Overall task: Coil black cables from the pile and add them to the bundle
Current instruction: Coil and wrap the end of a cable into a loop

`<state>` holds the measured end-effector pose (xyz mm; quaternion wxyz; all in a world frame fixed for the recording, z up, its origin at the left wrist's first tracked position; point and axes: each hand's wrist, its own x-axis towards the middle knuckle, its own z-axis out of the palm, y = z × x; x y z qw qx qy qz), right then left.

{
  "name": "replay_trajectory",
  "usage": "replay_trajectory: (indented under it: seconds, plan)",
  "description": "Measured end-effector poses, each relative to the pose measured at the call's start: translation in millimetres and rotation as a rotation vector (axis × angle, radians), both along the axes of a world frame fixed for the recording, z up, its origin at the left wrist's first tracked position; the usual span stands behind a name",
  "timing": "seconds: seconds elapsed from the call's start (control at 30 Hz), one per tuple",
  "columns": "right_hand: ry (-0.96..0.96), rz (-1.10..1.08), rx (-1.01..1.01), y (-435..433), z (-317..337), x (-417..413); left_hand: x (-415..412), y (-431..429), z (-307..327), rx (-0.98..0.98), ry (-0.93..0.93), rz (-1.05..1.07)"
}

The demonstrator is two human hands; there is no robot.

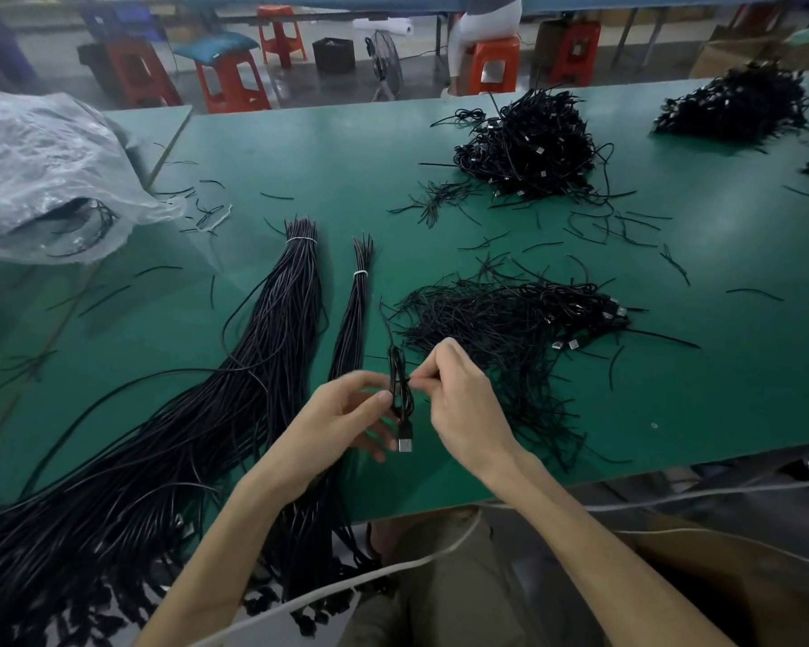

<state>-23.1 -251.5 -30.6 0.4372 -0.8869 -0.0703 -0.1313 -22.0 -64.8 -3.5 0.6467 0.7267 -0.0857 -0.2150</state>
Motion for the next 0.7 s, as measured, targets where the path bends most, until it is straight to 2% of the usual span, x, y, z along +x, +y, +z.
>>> replay_trajectory:
  seconds: [0.1, 0.2, 0.3, 0.43, 0.5, 0.57, 0.7]
  plan:
    - [-0.042, 0.019, 0.012, 1.3, 1.9, 0.5, -1.5, -0.7, 3.1, -0.085, -0.114, 0.099]
    - [-0.046, 0.03, 0.039, 3.4, 1.9, -1.6, 1.6, 2.1, 4.4, -0.097, -0.277, 0.017]
    - [-0.064, 0.038, 0.076, 5.1, 1.8, -3.3, 2.7, 2.4, 5.6, 0.13, -0.453, -0.088]
    - [-0.101, 0.013, 0.123, 11.1, 6.8, -7.7, 6.5, 2.1, 13.2, 0.489, -0.715, 0.023]
    - [-0.139, 0.019, 0.135, 14.4, 7.2, -8.9, 8.9, -1.1, 15.1, 0.568, -0.822, 0.085]
    - [-0.157, 0.024, 0.141, 15.8, 6.8, -7.9, 11.0, -5.7, 16.9, 0.564, -0.748, 0.147]
    - [-0.215, 0.028, 0.045, 15.2, 9.4, -6.8, 16.4, -9.5, 19.3, 0.376, -0.264, 0.158]
